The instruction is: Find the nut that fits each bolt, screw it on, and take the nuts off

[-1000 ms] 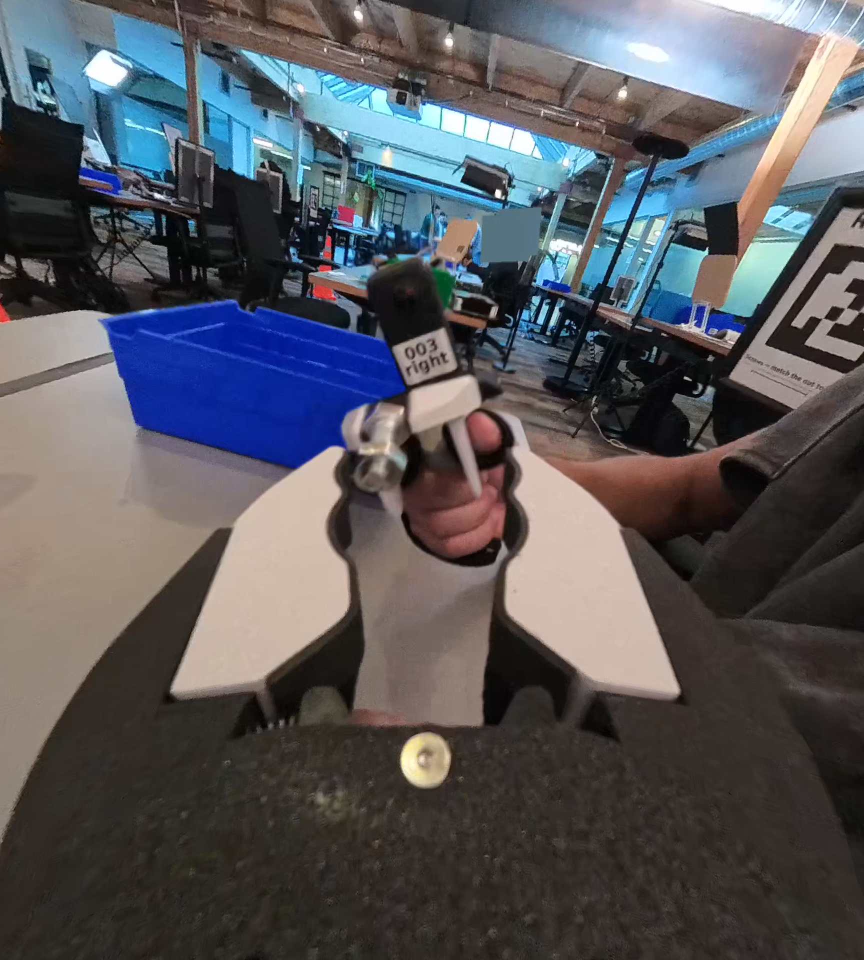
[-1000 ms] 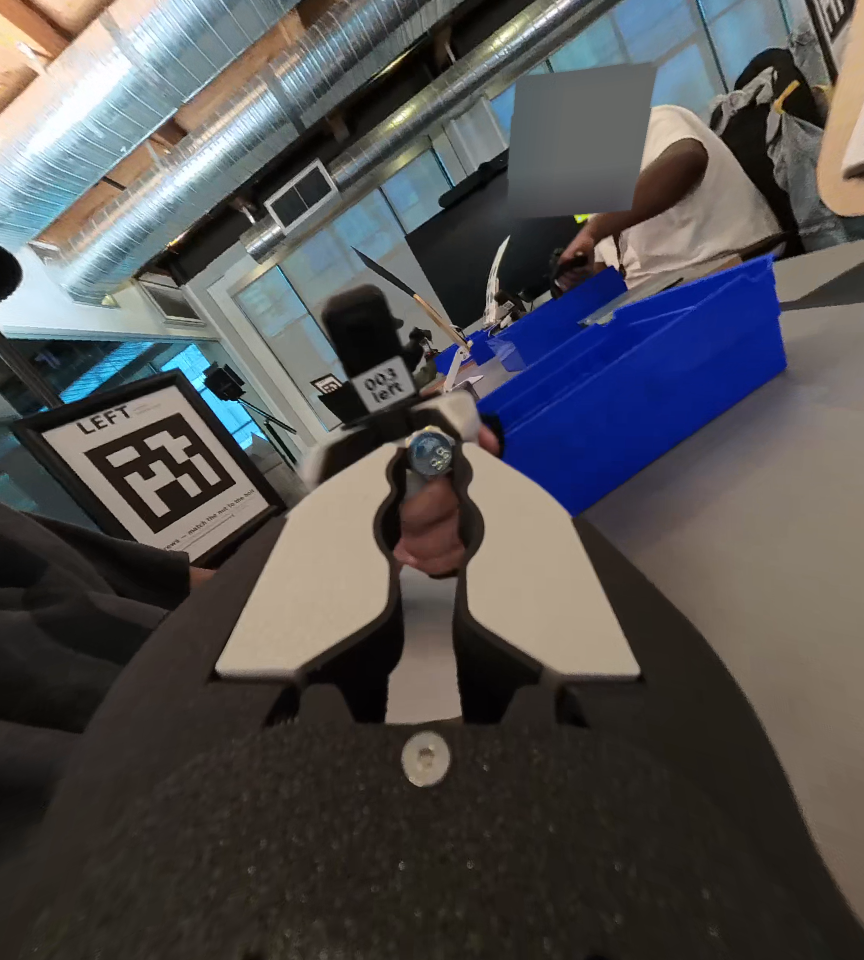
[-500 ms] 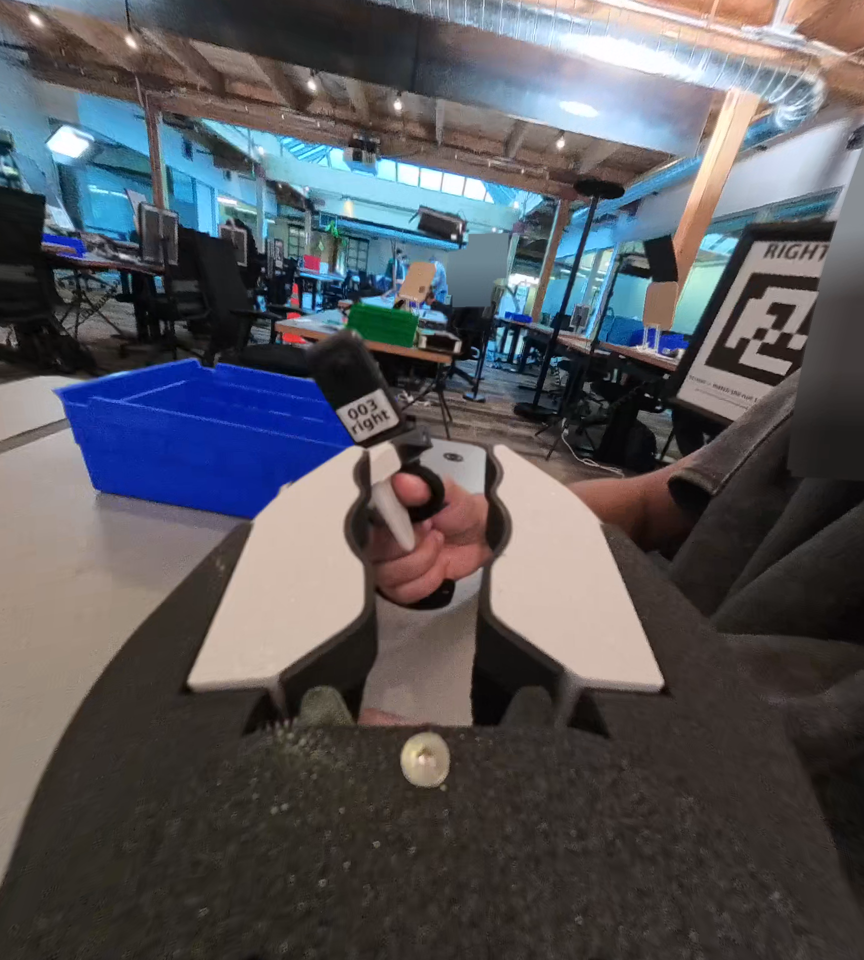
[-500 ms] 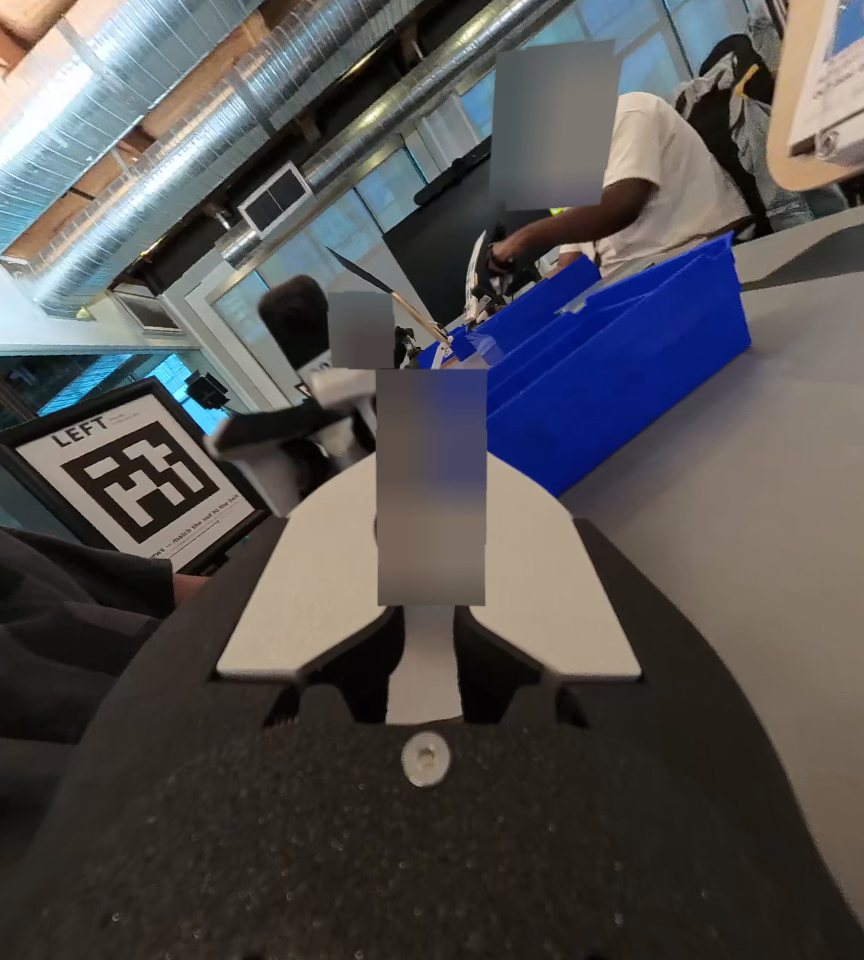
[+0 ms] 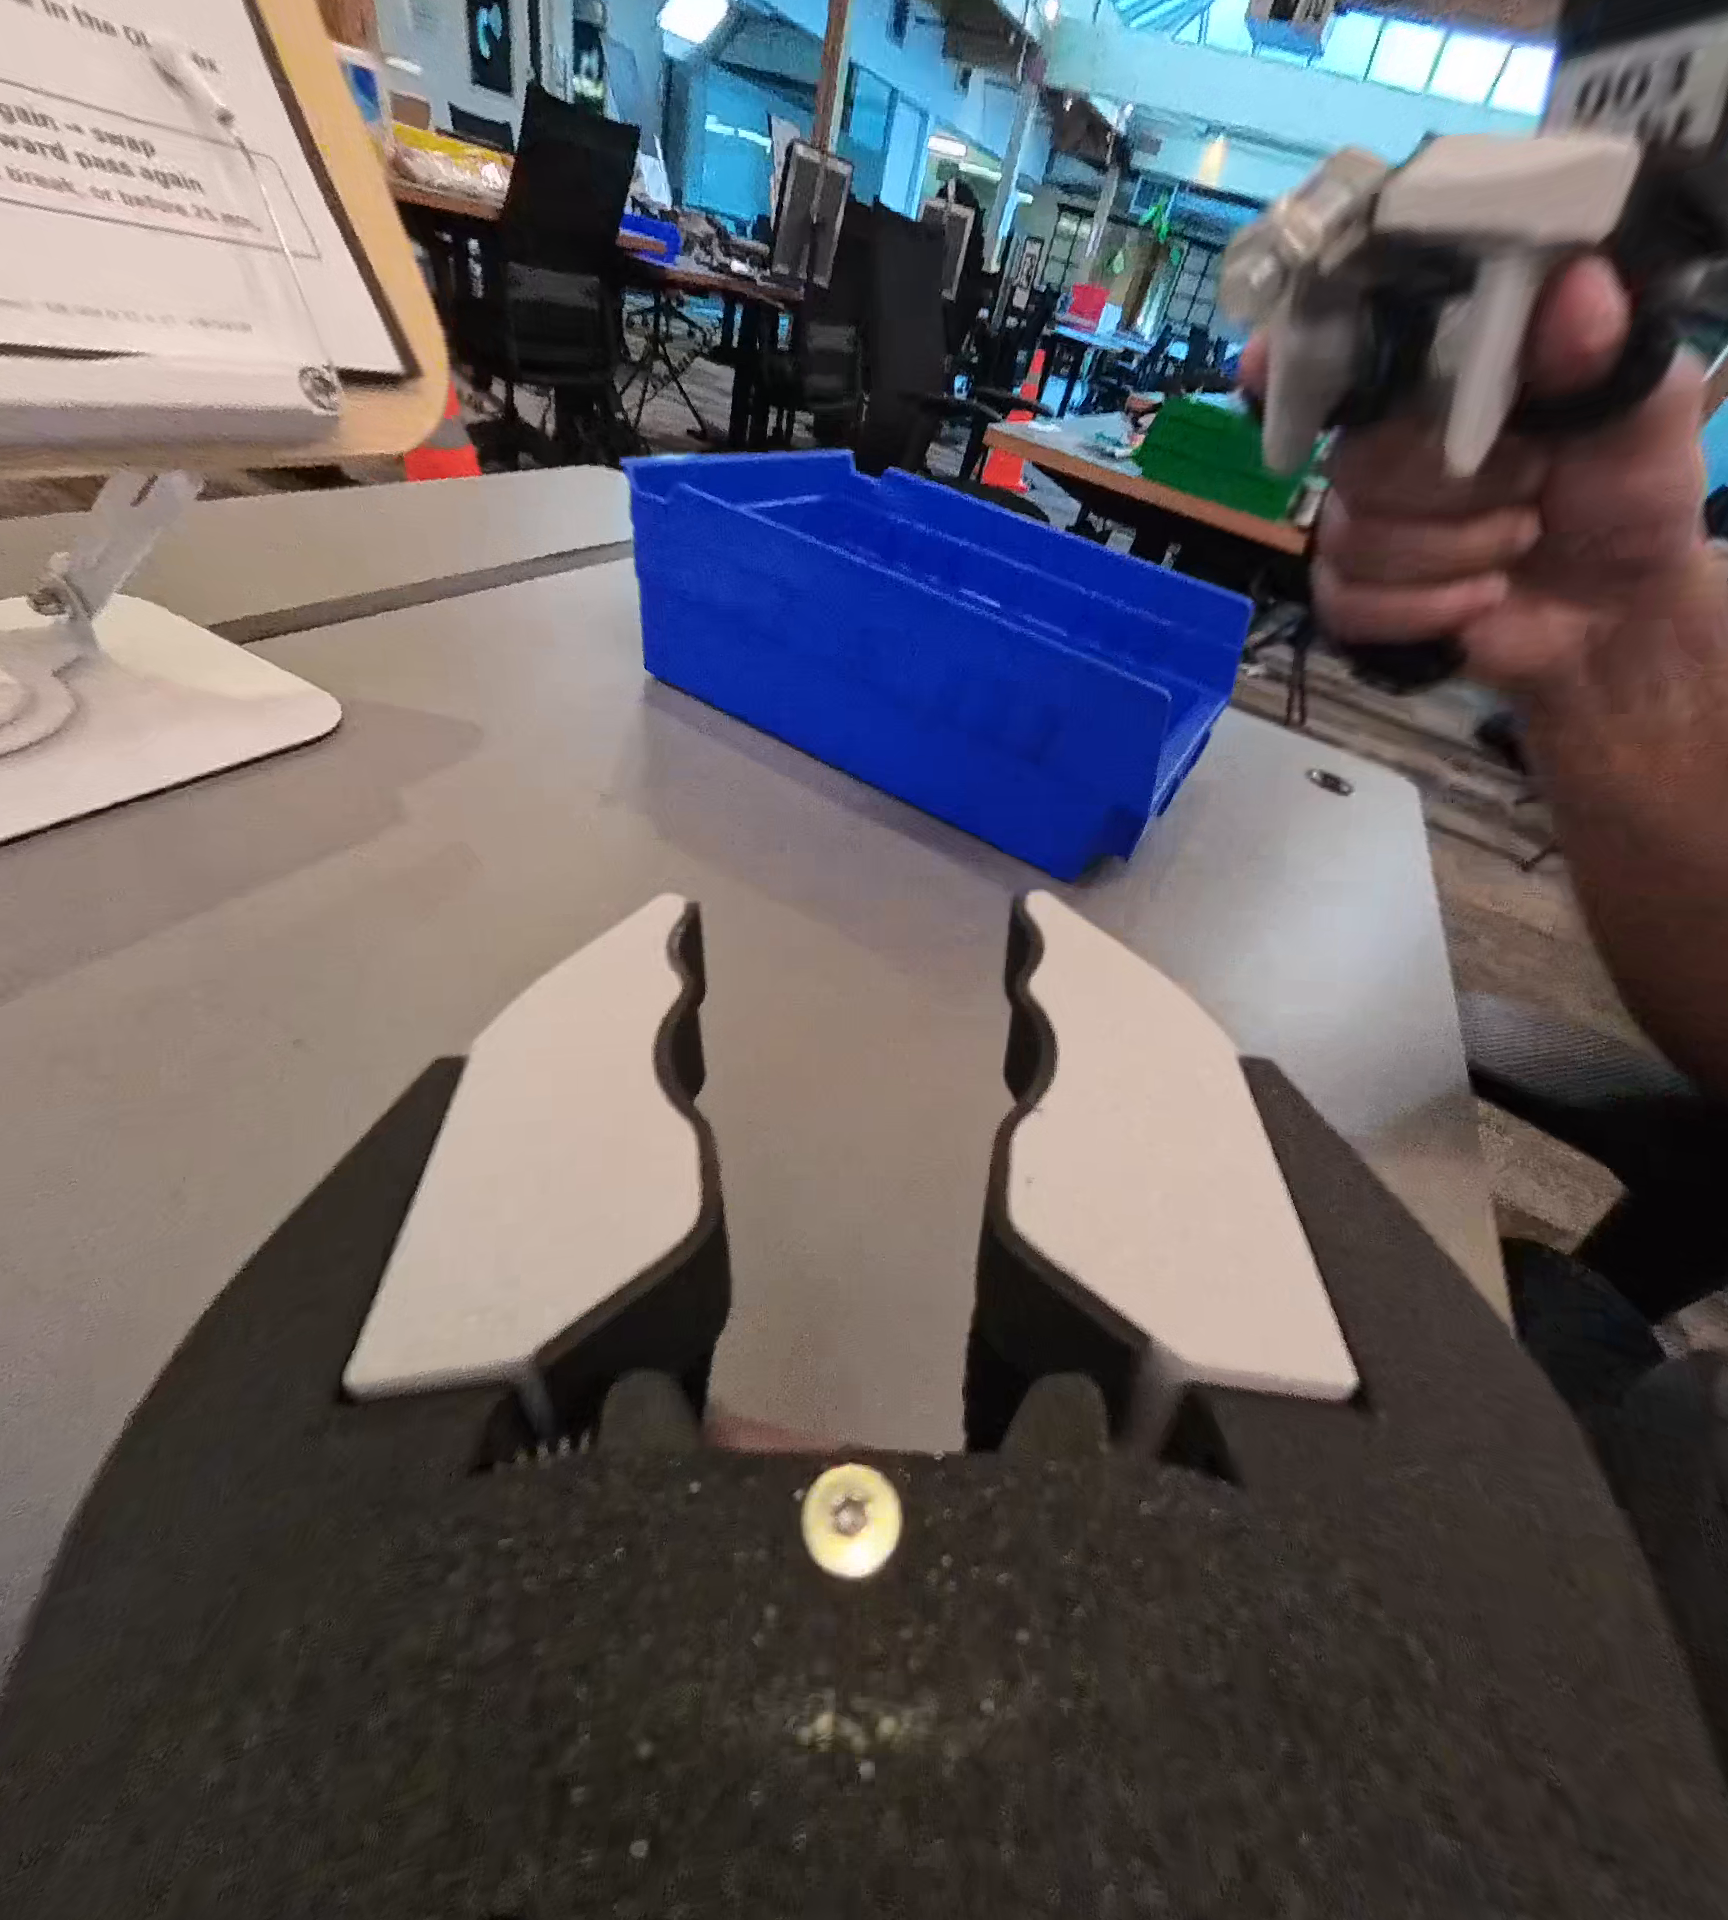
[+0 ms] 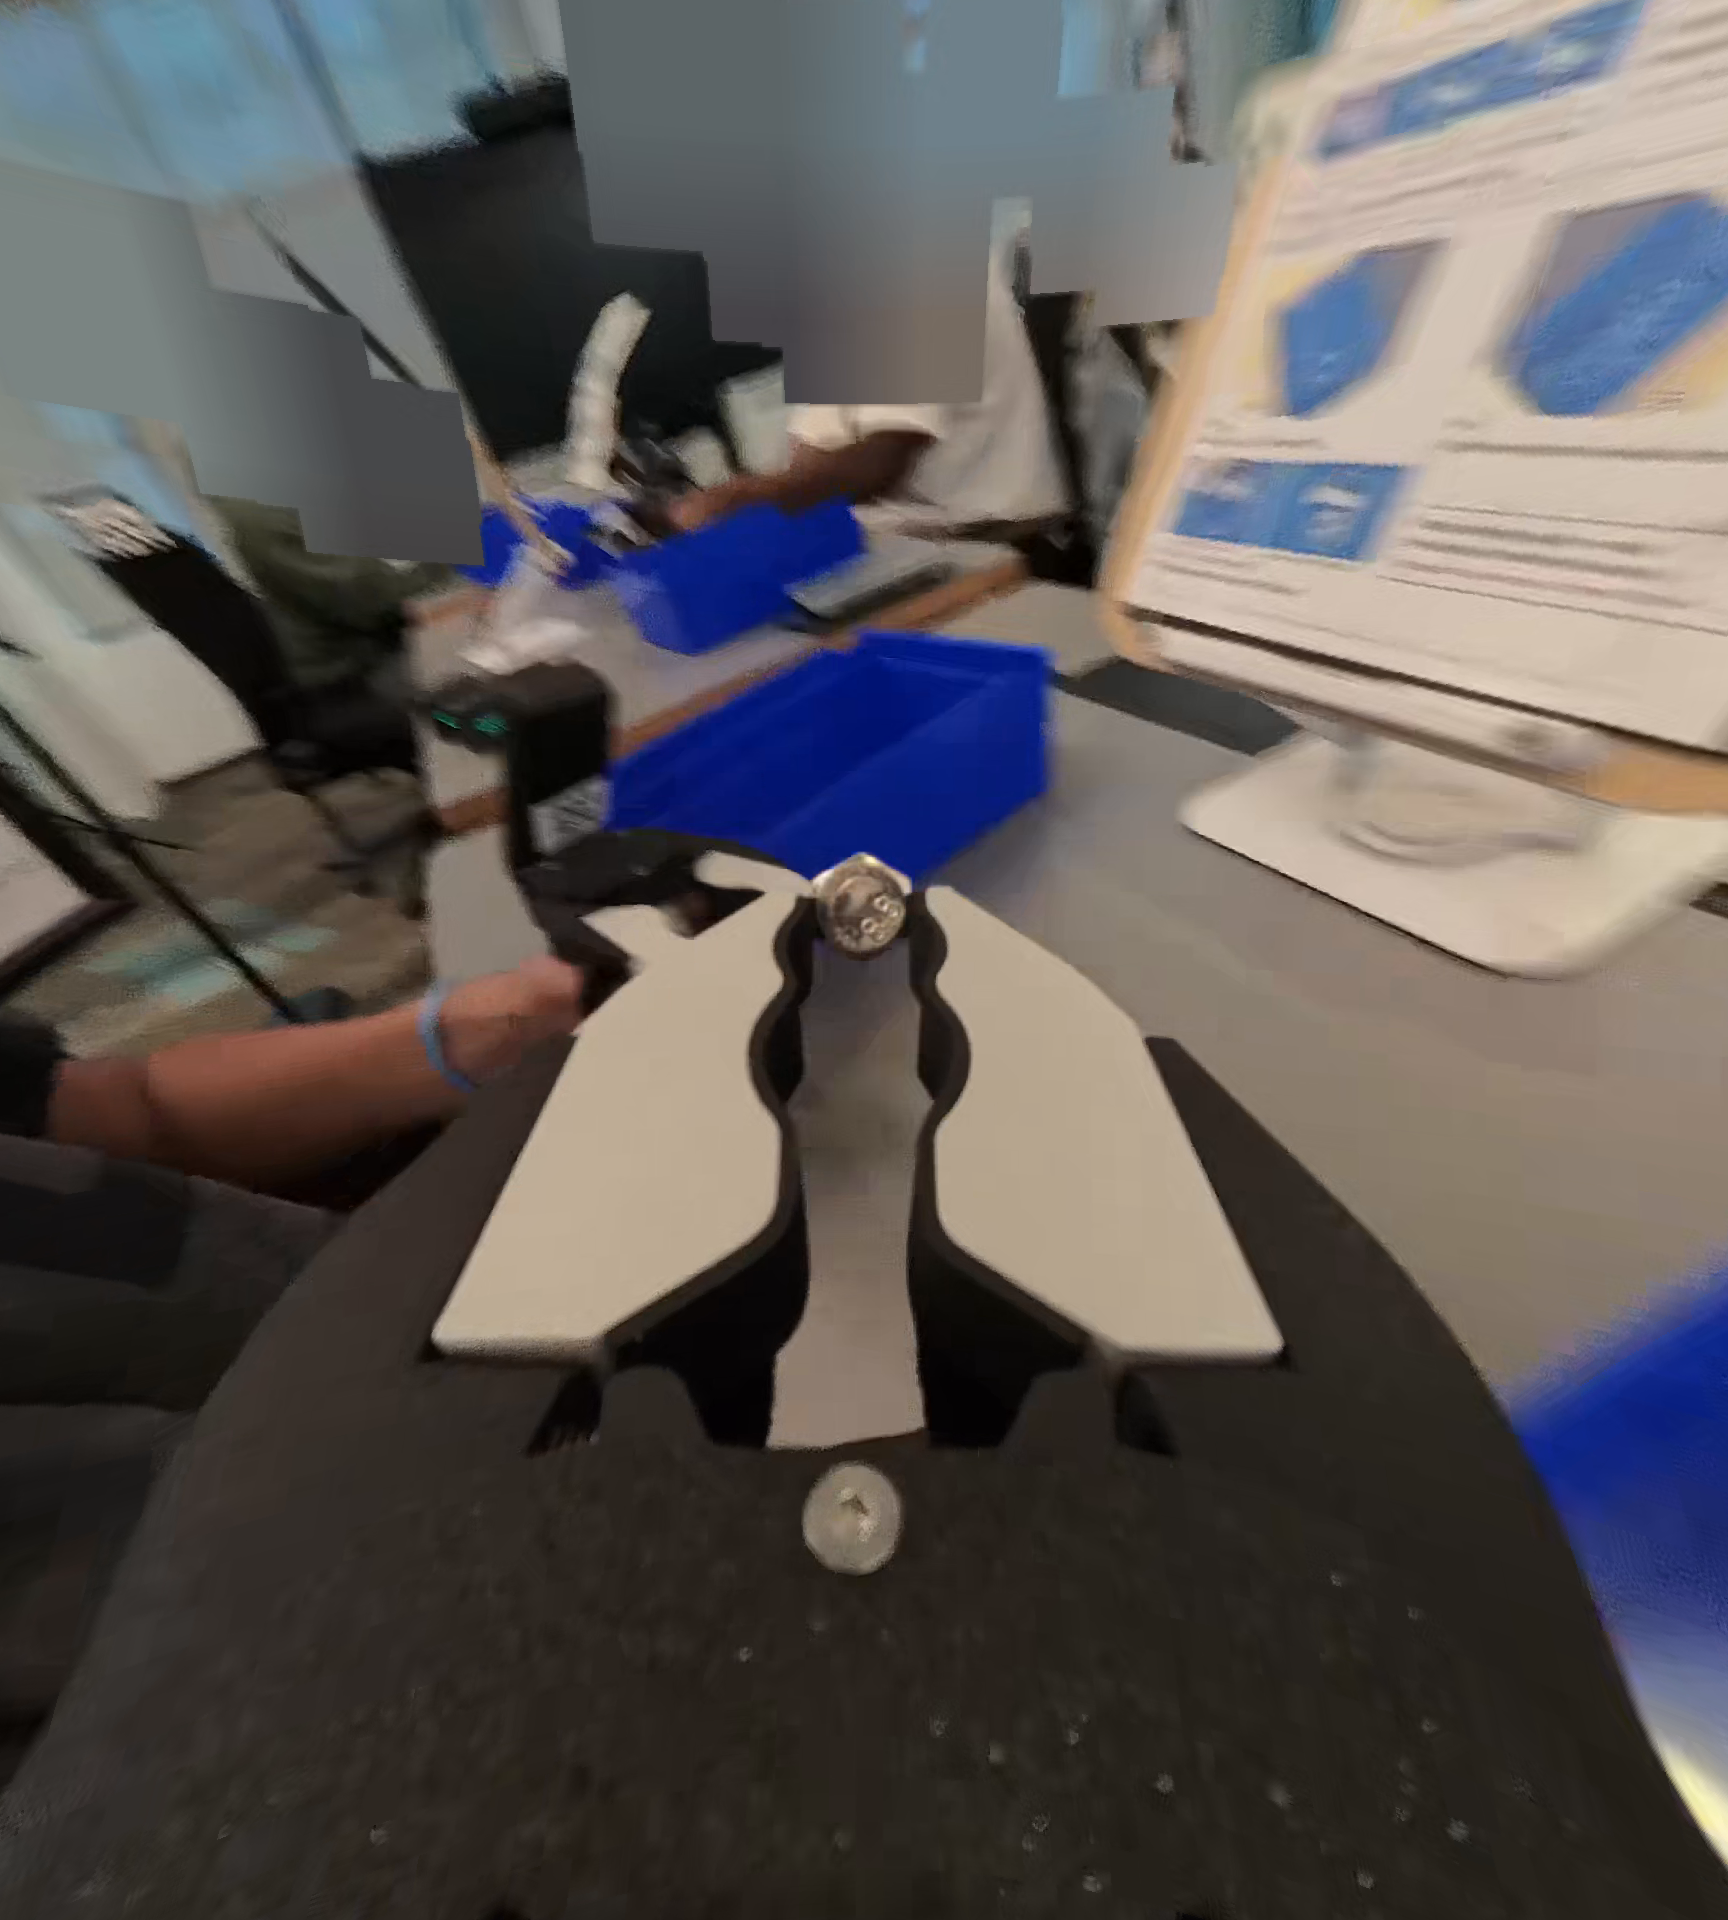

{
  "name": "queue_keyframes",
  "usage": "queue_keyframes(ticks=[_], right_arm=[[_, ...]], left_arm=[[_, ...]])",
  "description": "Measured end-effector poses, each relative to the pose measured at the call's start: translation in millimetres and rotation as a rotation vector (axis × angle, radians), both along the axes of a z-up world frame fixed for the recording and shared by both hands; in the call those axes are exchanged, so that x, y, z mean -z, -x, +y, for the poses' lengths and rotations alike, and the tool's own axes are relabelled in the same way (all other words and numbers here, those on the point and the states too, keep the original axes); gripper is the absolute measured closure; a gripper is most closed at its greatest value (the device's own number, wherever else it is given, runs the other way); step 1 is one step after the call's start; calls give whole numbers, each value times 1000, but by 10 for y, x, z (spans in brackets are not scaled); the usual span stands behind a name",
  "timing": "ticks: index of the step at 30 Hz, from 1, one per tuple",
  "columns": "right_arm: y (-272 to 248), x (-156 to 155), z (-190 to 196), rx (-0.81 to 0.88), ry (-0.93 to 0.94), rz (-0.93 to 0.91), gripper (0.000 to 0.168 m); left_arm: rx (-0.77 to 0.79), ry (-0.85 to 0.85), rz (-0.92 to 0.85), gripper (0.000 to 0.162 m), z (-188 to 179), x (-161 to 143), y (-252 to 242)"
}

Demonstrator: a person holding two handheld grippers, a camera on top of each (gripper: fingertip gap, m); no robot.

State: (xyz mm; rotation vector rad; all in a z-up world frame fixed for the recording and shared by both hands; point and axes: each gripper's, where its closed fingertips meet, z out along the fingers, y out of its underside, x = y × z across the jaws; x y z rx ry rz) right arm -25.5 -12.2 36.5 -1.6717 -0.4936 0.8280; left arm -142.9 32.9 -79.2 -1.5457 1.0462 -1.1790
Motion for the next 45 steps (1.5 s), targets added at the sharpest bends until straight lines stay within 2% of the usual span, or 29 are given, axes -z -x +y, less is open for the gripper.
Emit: queue_keyframes(ticks=[2,4,6,10,12,14,20,27,35,37,39,42,45], right_arm=[[-690,114,165,170,138,-223,151],[-1333,401,328,297,322,-476,150],[-1766,748,464,342,542,-625,150],[-2081,1385,661,282,849,-797,150],[-2056,1611,700,211,969,-799,150],[-2068,1758,748,183,1053,-822,150],[-2235,2008,865,174,1180,-1131,150],[-2197,2209,1211,207,1118,-1080,150],[-2172,2281,1349,254,968,-897,153],[-2190,2276,1363,282,927,-847,149],[-2196,2232,1352,313,881,-798,135],[-2149,1906,1298,378,732,-720,133],[-1886,1197,1101,448,462,-578,123]], left_arm=[[-12,-30,51,107,-20,76,-33],[-28,-57,102,108,-33,159,-77],[-44,-90,154,108,-36,260,-130],[-146,-146,308,109,144,496,-125],[-201,-123,369,109,267,578,-65],[-253,-94,411,109,382,640,31],[-331,-75,422,110,585,666,213],[-367,-59,434,109,667,662,331],[-500,-53,451,108,807,690,694],[-544,-55,463,108,829,712,831],[-577,-39,475,108,845,757,956],[-588,-3,438,108,841,740,1052],[-540,13,345,108,697,585,914]])
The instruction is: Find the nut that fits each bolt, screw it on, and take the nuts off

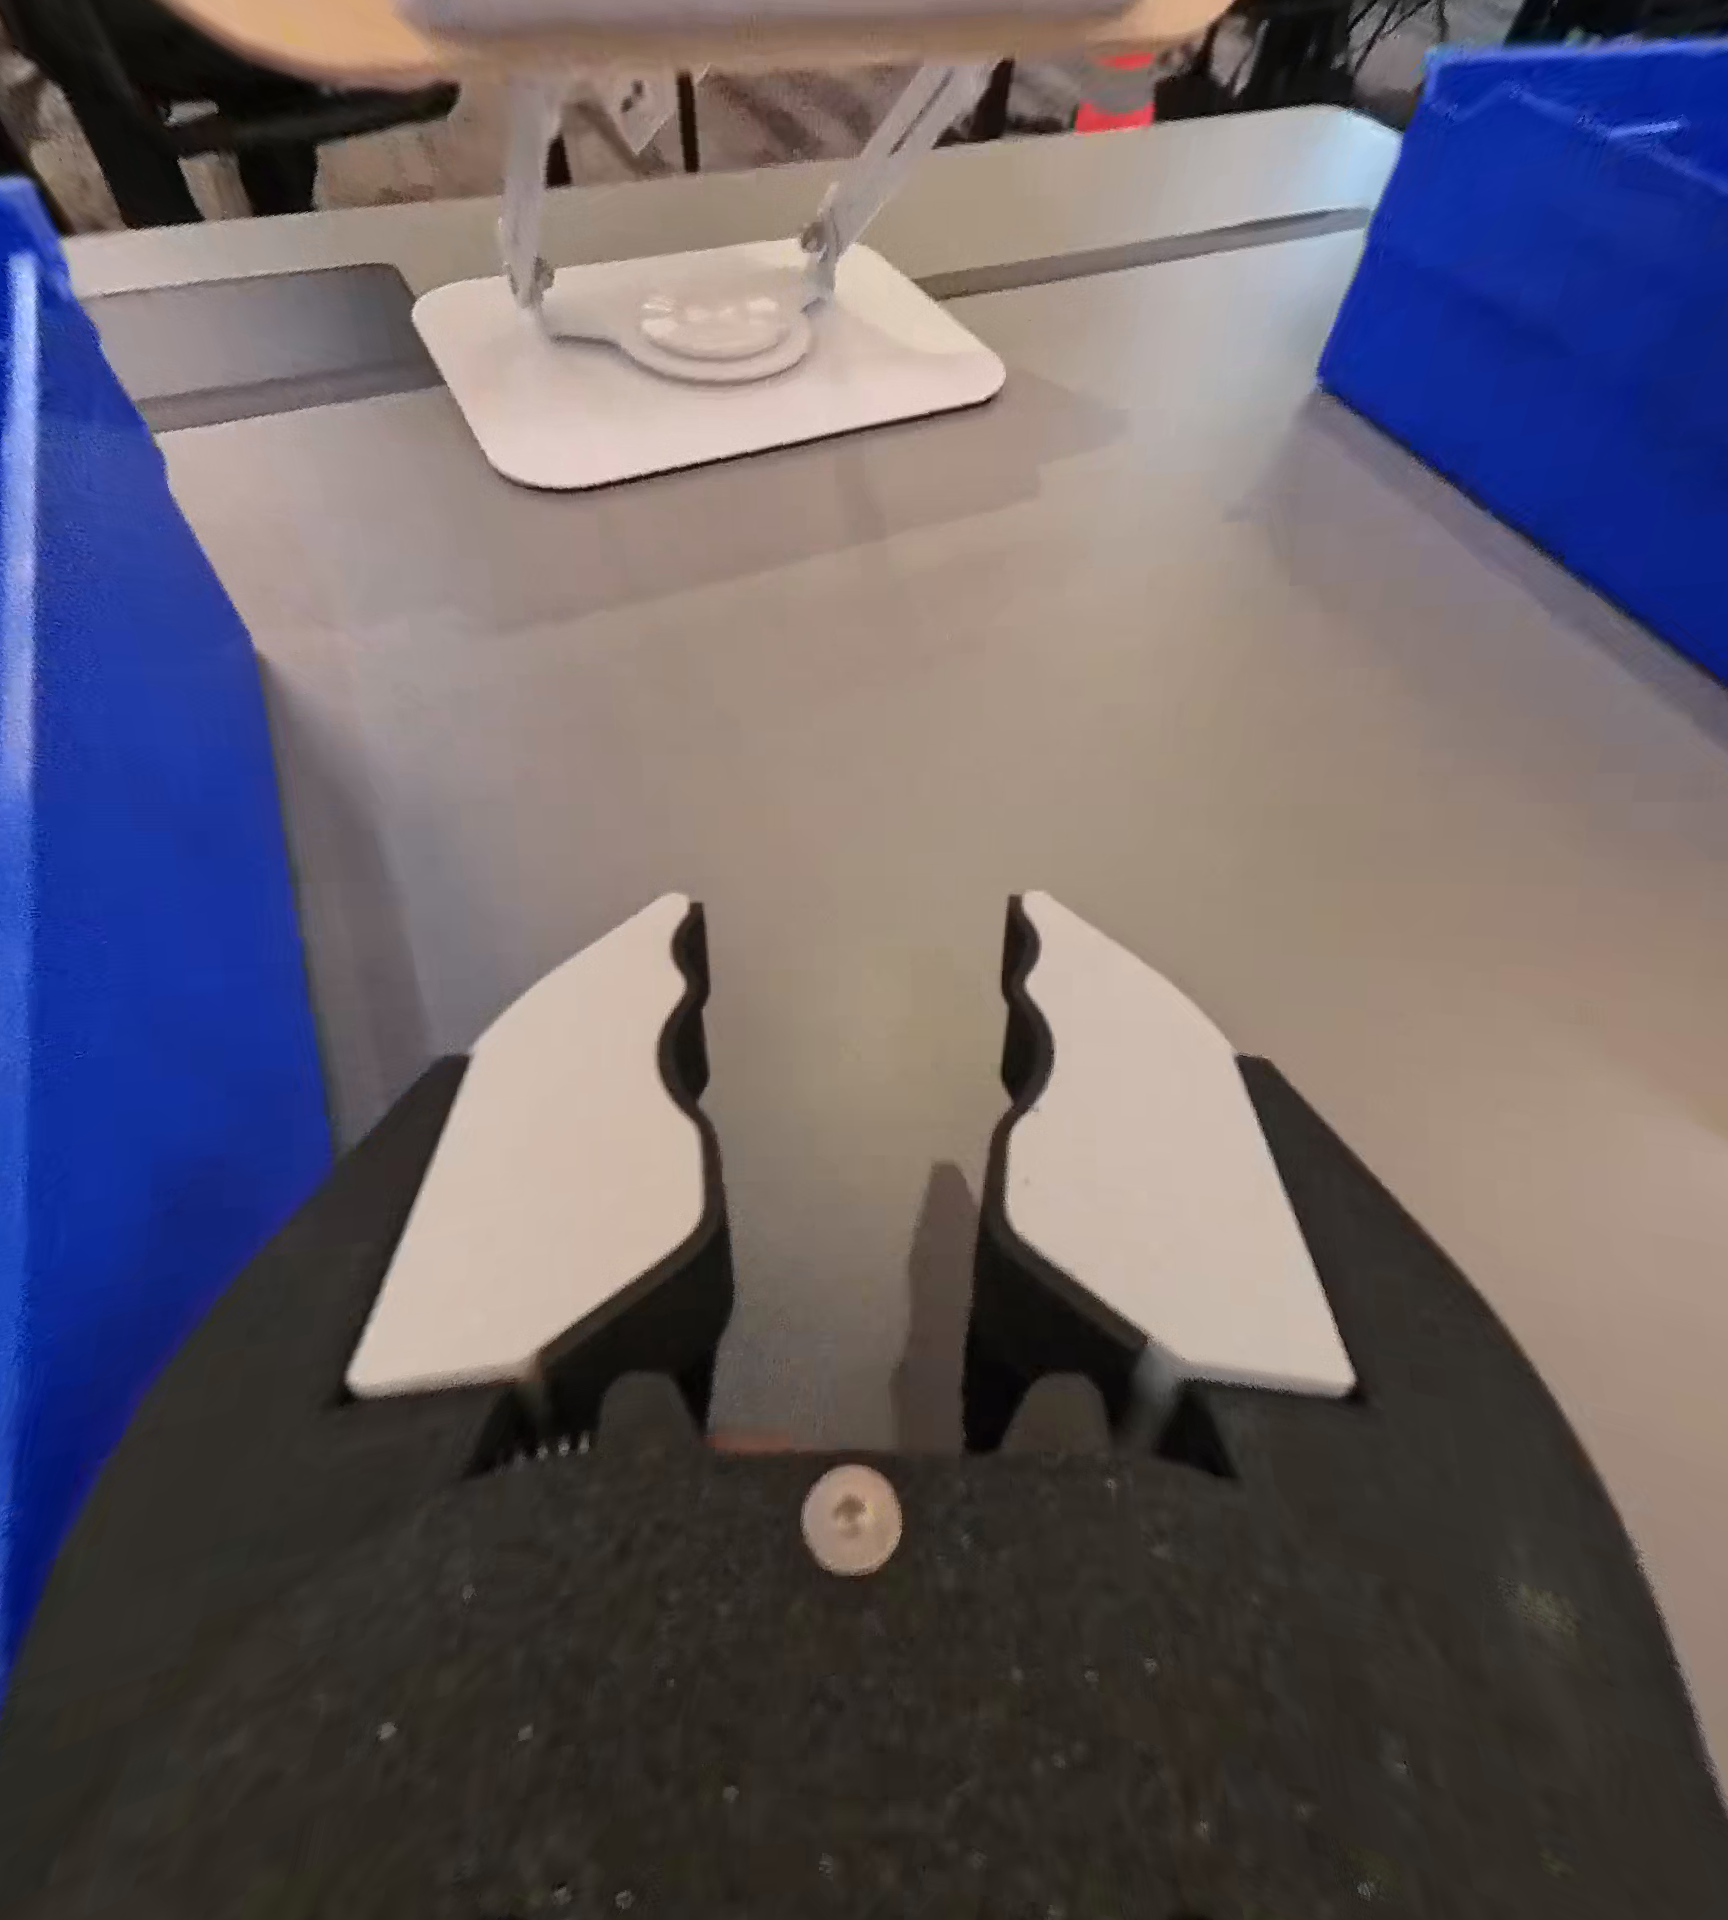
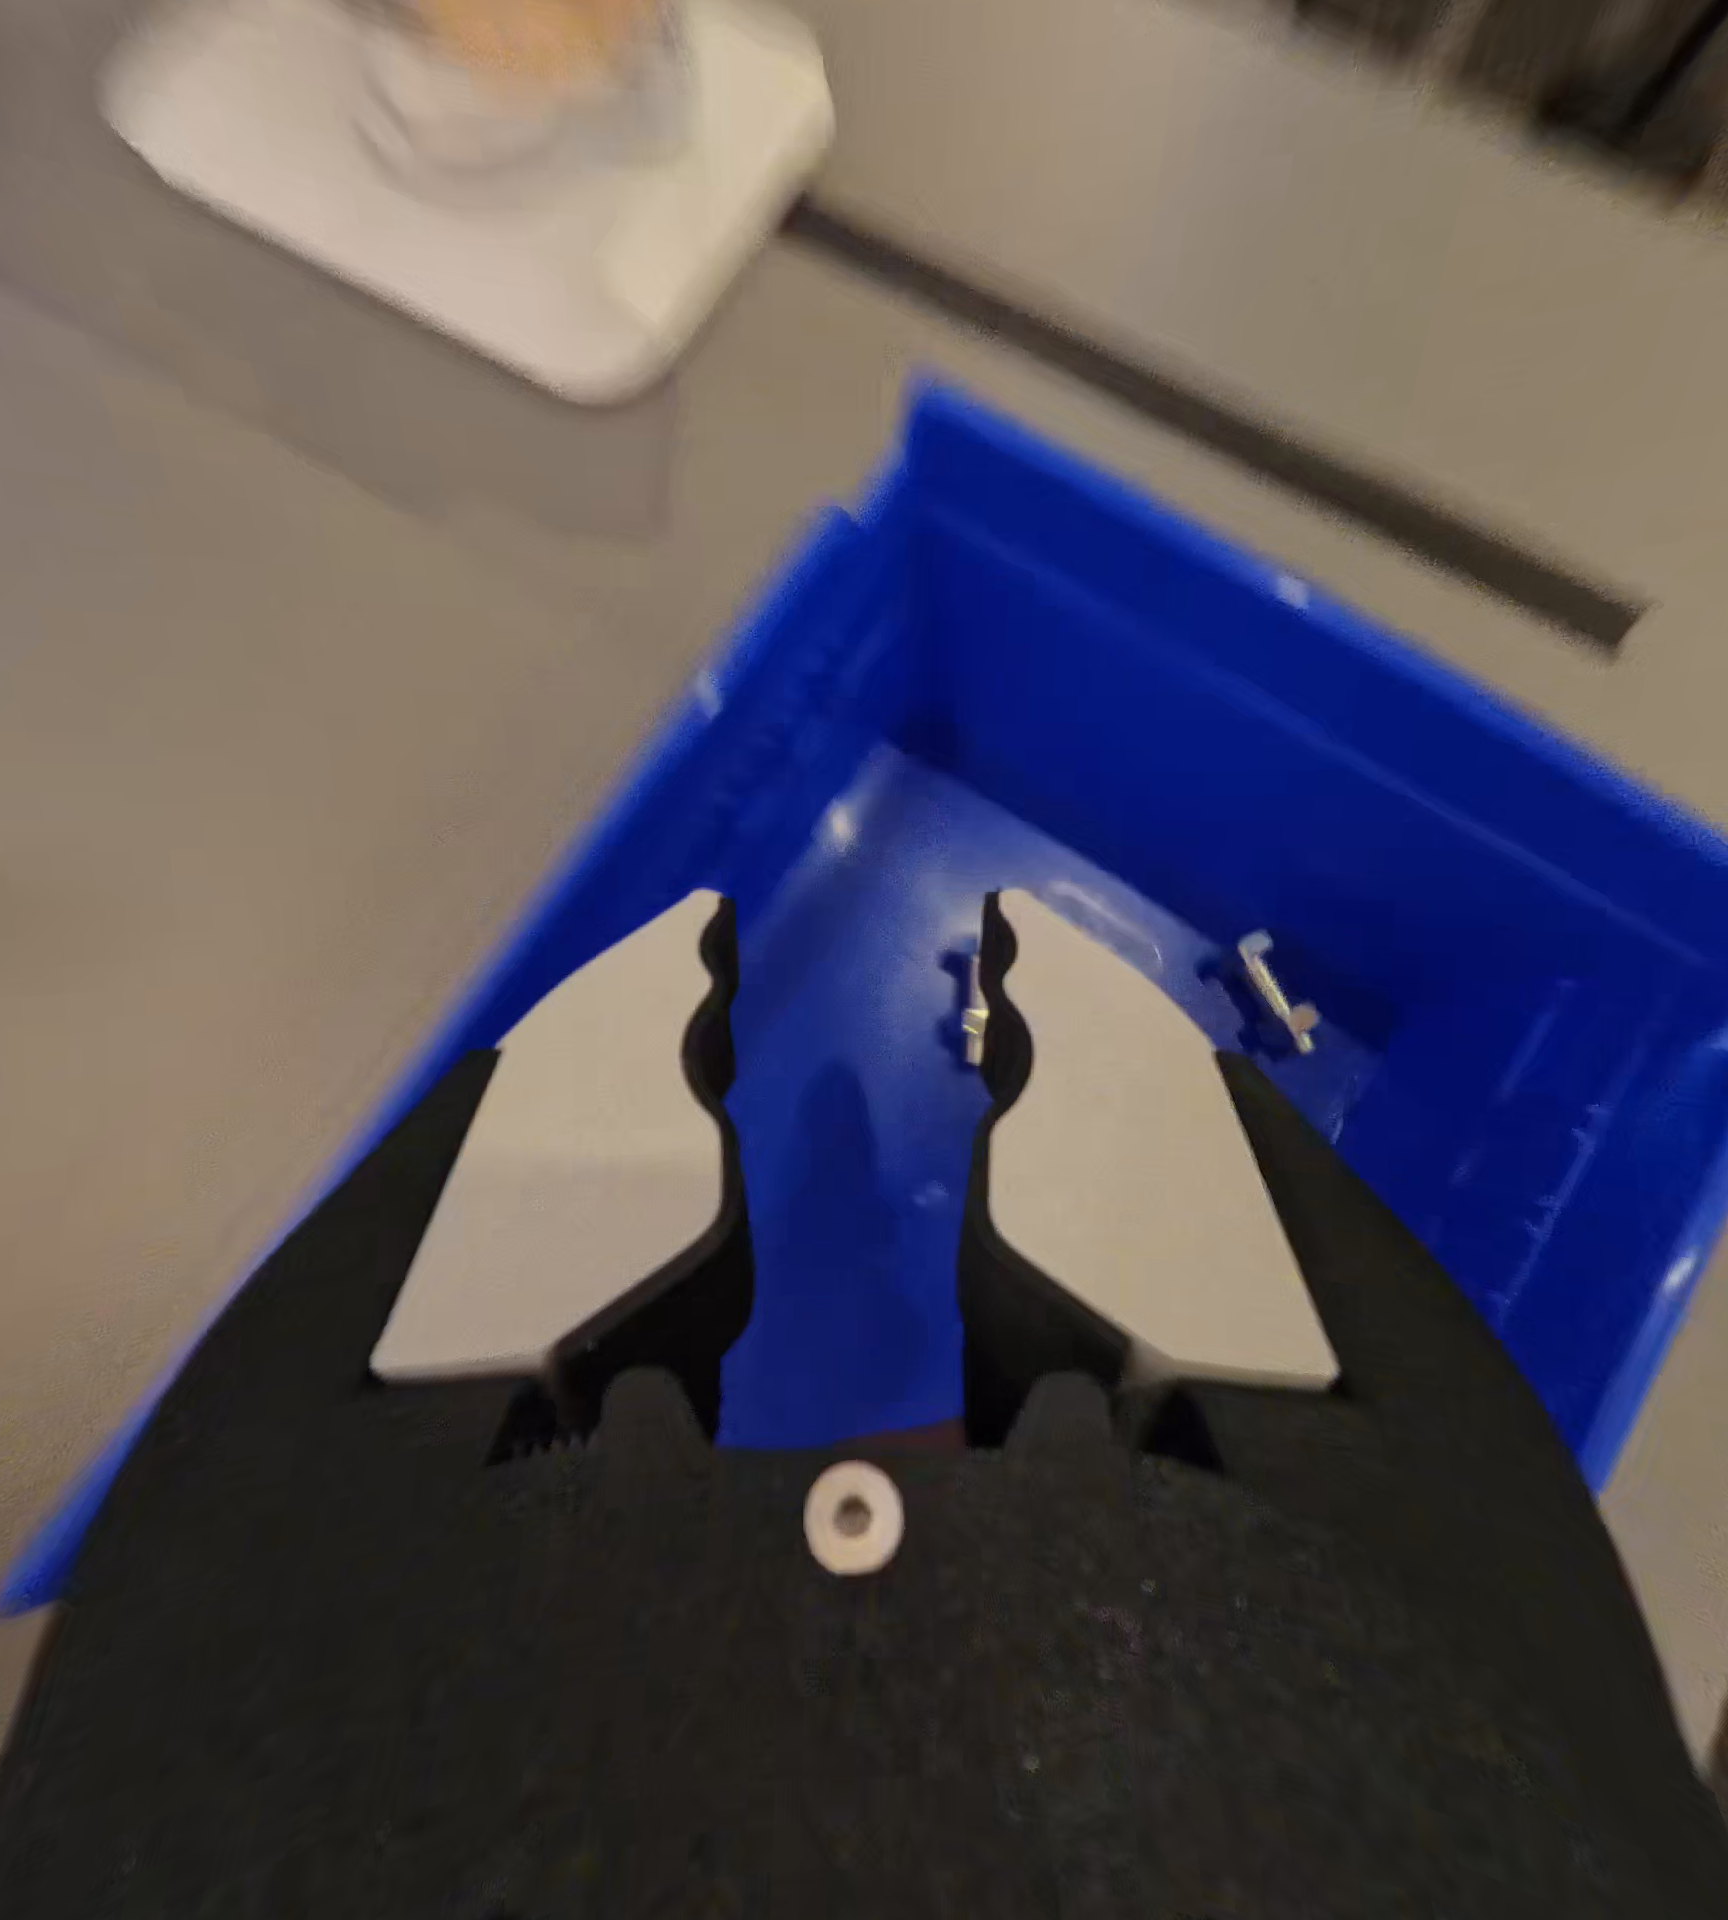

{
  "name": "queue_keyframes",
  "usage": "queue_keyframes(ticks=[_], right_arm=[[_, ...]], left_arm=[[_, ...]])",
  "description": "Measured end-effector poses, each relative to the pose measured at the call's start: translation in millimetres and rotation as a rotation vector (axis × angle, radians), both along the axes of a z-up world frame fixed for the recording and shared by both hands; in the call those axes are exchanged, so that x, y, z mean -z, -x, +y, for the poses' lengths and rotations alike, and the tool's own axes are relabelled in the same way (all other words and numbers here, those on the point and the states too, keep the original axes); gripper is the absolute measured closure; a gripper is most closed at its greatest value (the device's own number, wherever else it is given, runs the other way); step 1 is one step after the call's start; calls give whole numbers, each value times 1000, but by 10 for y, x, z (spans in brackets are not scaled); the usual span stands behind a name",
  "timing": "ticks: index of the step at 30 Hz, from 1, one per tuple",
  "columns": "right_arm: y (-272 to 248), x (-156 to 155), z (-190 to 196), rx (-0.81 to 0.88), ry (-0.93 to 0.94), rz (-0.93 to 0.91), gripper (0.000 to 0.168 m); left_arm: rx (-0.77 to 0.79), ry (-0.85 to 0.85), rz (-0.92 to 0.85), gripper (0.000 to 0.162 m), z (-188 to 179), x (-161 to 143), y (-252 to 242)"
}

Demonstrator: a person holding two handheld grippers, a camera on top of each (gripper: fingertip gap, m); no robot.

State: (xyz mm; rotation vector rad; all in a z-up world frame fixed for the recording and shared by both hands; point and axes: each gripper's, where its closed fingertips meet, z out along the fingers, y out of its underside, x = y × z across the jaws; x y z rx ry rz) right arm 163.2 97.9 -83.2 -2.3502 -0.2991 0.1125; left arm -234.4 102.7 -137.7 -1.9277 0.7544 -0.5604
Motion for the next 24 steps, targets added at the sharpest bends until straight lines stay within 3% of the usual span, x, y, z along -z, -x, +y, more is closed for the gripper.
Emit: queue_keyframes(ticks=[3,5,8,11,13,19,24], right_arm=[[736,-761,-421,-120,-348,198,128],[1454,-931,-807,-304,-411,420,128],[2365,-650,-1182,-519,-334,624,126],[2765,-115,-1166,-536,-359,504,125],[2935,56,-1188,-577,-401,435,125],[3025,200,-1219,-612,-556,293,128],[2873,104,-1167,-553,-596,379,130]], left_arm=[[62,-21,-73,109,-238,-198,-207],[115,17,-140,108,-462,-292,-352],[197,118,-247,106,-814,-322,-533],[250,165,-248,102,-1046,-183,-600],[267,152,-216,101,-1095,-139,-595],[243,68,-202,103,-974,-541,-346],[34,27,-61,106,-320,-1079,712]])
